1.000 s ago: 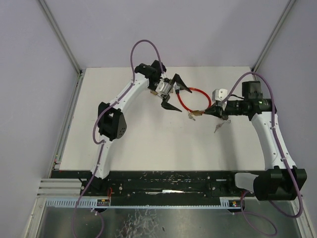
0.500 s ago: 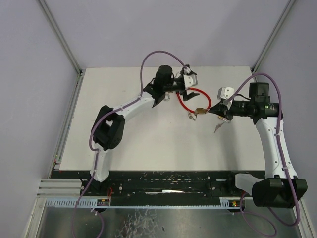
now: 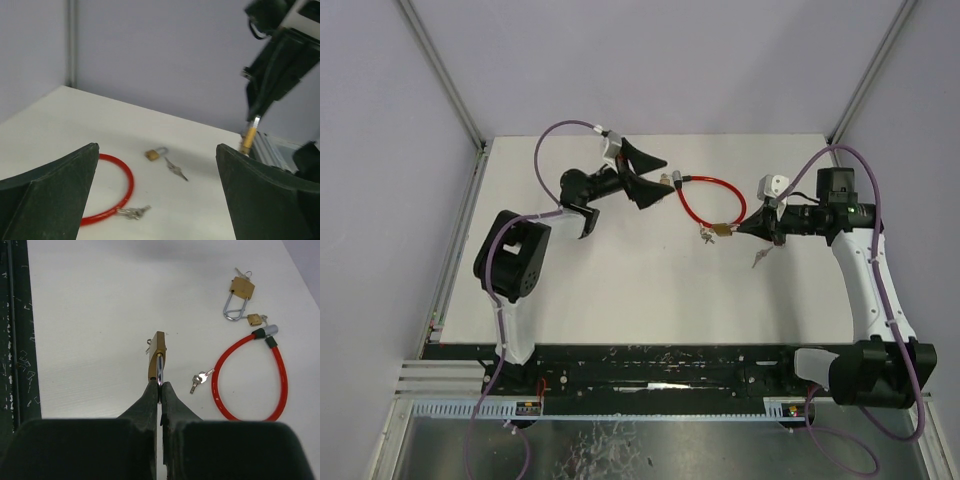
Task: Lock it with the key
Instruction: Lock the lock.
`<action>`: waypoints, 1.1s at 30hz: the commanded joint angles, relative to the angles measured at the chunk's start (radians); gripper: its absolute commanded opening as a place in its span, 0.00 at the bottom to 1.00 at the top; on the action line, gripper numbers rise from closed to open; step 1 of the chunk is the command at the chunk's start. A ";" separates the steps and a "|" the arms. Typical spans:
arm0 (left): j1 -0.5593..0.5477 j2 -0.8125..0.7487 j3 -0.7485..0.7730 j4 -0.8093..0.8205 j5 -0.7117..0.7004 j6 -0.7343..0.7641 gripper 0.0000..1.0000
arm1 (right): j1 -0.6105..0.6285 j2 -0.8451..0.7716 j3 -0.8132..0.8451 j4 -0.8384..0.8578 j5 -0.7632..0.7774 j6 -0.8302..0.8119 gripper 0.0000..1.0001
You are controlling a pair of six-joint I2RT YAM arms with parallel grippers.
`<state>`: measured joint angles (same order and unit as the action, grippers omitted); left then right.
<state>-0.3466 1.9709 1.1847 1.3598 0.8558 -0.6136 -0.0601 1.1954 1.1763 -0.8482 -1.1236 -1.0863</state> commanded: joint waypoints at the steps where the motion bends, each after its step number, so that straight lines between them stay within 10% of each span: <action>1: -0.076 -0.066 -0.105 0.086 0.101 0.050 1.00 | -0.005 0.063 -0.005 0.010 -0.074 -0.005 0.00; 6: -0.145 -0.213 -0.228 -0.261 0.032 0.559 1.00 | -0.006 0.059 -0.071 0.076 -0.107 -0.020 0.00; 13: -0.147 -0.039 -0.242 0.237 0.289 0.278 1.00 | -0.005 0.062 -0.139 0.102 -0.175 -0.076 0.00; 25: -0.229 0.042 -0.151 0.191 0.350 0.267 0.78 | -0.004 0.051 -0.170 0.085 -0.200 -0.172 0.00; 33: -0.282 0.029 -0.106 -0.112 0.279 0.491 0.59 | -0.003 0.053 -0.169 0.077 -0.207 -0.174 0.00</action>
<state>-0.6044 2.0102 1.0363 1.4017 1.1770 -0.2741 -0.0608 1.2758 1.0042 -0.7731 -1.2568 -1.2350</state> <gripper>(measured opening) 0.621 0.023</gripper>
